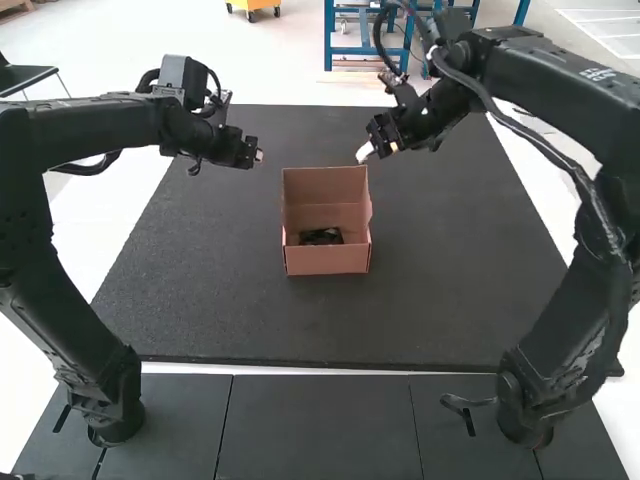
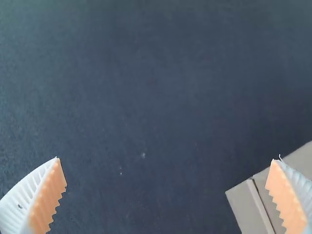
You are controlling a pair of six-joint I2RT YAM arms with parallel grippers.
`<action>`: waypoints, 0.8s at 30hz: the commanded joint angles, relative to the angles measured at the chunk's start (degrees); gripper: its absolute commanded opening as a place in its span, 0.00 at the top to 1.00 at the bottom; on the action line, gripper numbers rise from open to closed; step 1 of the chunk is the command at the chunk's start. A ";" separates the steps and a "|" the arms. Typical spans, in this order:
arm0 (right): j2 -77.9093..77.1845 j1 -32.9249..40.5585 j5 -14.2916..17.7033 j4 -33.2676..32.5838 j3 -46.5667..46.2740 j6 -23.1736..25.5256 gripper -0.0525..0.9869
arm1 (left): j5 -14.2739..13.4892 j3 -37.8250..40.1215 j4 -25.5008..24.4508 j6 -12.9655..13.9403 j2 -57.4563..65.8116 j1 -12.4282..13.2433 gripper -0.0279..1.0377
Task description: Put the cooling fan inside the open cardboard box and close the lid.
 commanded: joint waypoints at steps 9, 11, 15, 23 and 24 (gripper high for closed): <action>-17.84 0.64 0.37 9.49 -12.81 11.67 0.14 | -0.86 2.11 1.68 -1.34 0.92 -2.86 0.06; -20.74 0.64 1.16 11.87 -15.71 13.96 0.14 | -0.78 2.11 1.77 -1.52 1.53 -3.74 0.06; -25.66 0.64 1.24 12.92 -19.67 15.54 0.14 | -0.78 2.29 2.47 -1.96 2.15 -5.06 0.06; -29.97 0.64 1.07 9.05 -22.92 15.63 0.14 | -0.69 3.26 3.88 -2.58 3.64 -5.68 0.06; -30.14 0.64 1.16 8.79 -23.27 15.63 0.14 | -0.69 3.52 4.14 -2.75 3.82 -5.59 0.06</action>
